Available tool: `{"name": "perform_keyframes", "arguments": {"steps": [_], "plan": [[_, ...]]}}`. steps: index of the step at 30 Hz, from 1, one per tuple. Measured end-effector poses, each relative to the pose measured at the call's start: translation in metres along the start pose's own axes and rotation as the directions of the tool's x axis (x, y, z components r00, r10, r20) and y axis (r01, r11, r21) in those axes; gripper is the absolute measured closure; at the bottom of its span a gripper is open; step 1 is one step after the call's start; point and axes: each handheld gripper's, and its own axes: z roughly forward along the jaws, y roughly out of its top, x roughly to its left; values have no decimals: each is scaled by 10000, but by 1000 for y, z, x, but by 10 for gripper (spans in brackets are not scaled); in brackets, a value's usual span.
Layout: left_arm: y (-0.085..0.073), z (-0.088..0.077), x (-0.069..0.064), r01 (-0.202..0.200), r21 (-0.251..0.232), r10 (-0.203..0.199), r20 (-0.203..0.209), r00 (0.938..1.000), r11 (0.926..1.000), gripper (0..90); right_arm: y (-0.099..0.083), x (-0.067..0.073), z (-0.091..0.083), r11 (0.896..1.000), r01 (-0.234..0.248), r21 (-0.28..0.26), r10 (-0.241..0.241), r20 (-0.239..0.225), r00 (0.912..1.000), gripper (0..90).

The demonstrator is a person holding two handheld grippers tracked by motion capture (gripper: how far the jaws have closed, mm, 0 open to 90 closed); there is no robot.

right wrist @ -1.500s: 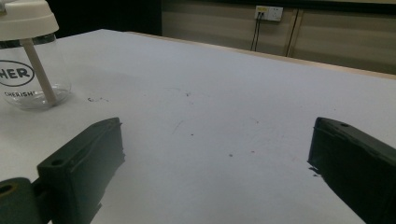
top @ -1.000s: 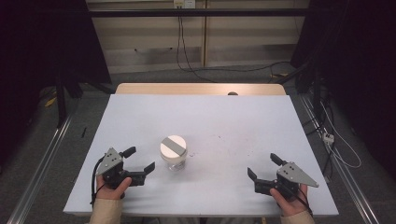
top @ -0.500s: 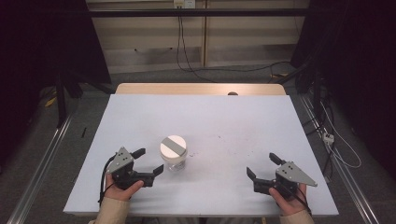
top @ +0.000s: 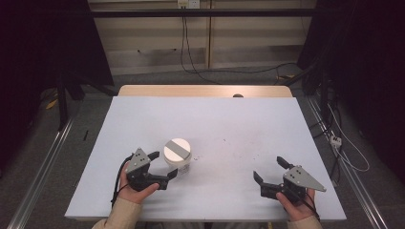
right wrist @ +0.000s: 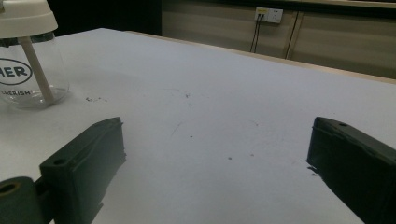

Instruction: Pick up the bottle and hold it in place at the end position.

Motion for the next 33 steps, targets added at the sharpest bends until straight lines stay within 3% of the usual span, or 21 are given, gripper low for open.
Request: {"name": "perform_keyframes", "arguments": {"steps": [21, 33], "plan": [[4, 28, -12, -207, 330, 213, -166, 9996, 9992, 68, 0, -1, -1, 10000, 40, -5, -40, 55, 10000, 37], [4, 38, -14, -205, 359, 225, -562, 9982, 9991, 69, -1, -2, -1, 10000, 41, 21, -42, 71, 10000, 37]]}}
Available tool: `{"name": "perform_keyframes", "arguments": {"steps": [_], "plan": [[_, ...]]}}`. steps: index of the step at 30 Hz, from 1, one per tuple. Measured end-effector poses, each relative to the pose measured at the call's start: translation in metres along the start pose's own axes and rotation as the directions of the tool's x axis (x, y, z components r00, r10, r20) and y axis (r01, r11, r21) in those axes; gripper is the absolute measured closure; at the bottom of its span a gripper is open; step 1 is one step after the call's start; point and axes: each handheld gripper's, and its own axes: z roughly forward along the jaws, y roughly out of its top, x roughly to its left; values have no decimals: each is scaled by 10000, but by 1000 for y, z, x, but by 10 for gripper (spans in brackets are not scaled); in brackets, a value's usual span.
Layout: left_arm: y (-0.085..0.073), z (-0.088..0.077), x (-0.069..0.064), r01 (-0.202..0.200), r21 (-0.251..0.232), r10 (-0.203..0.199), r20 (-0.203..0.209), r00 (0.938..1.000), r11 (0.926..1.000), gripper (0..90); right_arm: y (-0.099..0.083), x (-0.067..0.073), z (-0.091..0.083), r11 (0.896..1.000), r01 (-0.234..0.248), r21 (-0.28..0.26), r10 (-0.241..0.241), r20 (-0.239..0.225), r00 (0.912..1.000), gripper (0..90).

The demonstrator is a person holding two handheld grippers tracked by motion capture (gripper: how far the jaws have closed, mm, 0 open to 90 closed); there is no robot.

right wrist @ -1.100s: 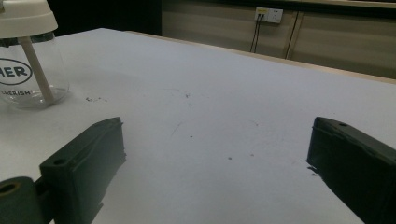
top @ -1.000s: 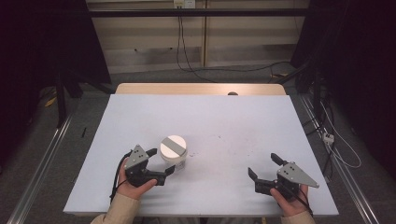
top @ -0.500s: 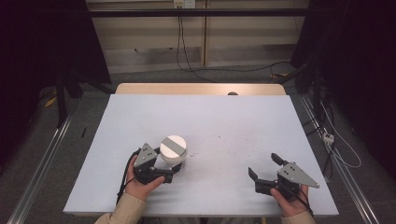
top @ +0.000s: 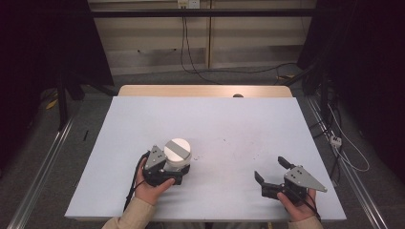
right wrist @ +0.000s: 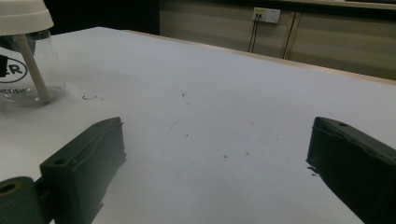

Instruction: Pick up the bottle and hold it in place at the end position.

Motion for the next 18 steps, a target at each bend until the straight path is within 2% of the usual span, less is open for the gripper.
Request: {"name": "perform_keyframes", "arguments": {"steps": [12, 18], "plan": [[1, 6, -4, 113, -138, -117, -264, 9996, 9998, 95, 0, -1, 0, 10000, -22, 2, 22, 31, 10000, 37], [1, 8, -4, 352, -221, -359, -350, 9987, 9991, 119, -1, -2, 0, 10000, -73, 28, 73, 29, 10000, 37]]}}
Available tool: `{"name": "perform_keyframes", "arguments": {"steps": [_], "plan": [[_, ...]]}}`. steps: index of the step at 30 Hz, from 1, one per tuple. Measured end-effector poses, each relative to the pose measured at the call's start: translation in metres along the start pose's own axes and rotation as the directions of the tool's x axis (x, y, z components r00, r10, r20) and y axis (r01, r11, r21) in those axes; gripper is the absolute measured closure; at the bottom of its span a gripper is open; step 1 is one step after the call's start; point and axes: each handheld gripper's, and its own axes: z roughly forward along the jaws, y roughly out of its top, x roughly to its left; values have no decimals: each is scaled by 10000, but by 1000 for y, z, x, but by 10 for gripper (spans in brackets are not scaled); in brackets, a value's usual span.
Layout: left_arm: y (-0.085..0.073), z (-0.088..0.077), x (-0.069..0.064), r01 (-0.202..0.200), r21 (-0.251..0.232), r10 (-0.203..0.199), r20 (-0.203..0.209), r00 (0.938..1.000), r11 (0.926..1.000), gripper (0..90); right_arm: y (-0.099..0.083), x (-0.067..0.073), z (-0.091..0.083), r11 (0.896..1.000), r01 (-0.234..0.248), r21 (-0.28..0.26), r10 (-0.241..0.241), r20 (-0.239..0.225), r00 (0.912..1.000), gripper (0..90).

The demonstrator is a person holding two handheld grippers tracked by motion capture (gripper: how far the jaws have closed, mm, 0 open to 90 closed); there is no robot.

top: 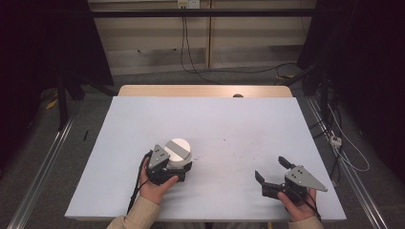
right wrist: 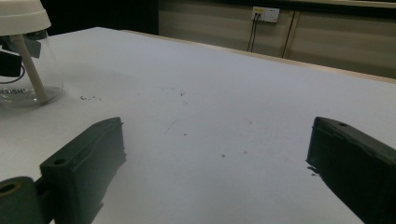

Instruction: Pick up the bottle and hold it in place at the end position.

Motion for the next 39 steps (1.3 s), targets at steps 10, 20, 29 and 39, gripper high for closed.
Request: {"name": "perform_keyframes", "arguments": {"steps": [10, 20, 29, 39], "plan": [[2, 1, 0, 149, -124, -149, 33, 9999, 9998, 169, -1, -1, -1, 10000, -82, 16, 82, 50, 10000, 37], [11, -1, 6, 39, -297, -34, 184, 9998, 9996, 177, -1, 0, -1, 10000, -41, 50, 41, 14, 10000, 37], [20, 10, 12, 26, -108, -24, 137, 9999, 9999, 181, 0, 0, 0, 10000, 13, 9, -13, -31, 10000, 38], [28, 26, 13, -215, 34, 214, 346, 9992, 9998, 184, 1, -1, 0, 10000, 74, -34, -74, -11, 10000, 38]]}}
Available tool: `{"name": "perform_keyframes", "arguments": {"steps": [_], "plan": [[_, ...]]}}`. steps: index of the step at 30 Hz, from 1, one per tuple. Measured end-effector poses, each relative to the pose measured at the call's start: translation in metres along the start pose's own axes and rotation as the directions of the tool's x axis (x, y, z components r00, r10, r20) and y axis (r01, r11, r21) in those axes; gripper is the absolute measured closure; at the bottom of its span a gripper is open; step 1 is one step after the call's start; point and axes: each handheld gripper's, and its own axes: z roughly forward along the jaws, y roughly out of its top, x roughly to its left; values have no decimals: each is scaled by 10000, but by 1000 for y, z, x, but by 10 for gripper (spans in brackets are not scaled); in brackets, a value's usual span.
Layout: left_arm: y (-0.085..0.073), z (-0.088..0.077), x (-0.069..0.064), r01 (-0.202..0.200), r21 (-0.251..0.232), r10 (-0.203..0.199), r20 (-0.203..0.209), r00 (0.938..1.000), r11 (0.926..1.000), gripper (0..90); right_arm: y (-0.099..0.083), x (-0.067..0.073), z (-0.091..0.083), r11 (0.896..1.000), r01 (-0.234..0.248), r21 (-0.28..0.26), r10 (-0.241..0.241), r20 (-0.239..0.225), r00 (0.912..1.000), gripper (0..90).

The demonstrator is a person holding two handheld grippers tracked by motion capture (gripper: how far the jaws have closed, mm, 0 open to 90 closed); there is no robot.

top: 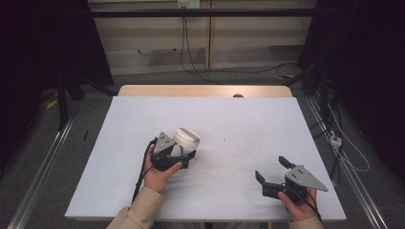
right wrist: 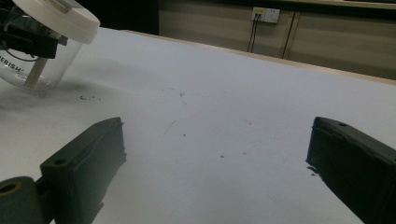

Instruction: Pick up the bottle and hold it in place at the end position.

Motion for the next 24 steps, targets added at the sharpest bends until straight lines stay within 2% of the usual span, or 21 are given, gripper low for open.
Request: {"name": "perform_keyframes", "arguments": {"steps": [5, 10, 12, 14, 18, 24], "plan": [[2, 6, -1, -53, -142, 54, 74, 10000, 9999, 185, 1, -1, -1, 10000, 7, -30, -6, 38, 10000, 38], [3, 12, -1, 92, -417, -81, 277, 9996, 9991, 185, 1, -1, -2, 10000, 9, -62, -8, 102, 9999, 38], [3, 14, -1, 53, -546, -43, 185, 9998, 9985, 185, 1, -1, -2, 10000, 30, -90, -29, 80, 10000, 38], [3, 16, 1, 204, -671, -184, 313, 9993, 9975, 185, 1, -1, -1, 10000, 46, -81, -45, 75, 10000, 39], [3, 20, 0, -18, -603, 31, 215, 9998, 9982, 186, 2, -1, -1, 9999, 81, -123, -80, 79, 9999, 39], [2, 26, 0, 163, -711, -142, 302, 9994, 9973, 188, 2, -2, -1, 9999, 86, -147, -84, 119, 9999, 39]]}}
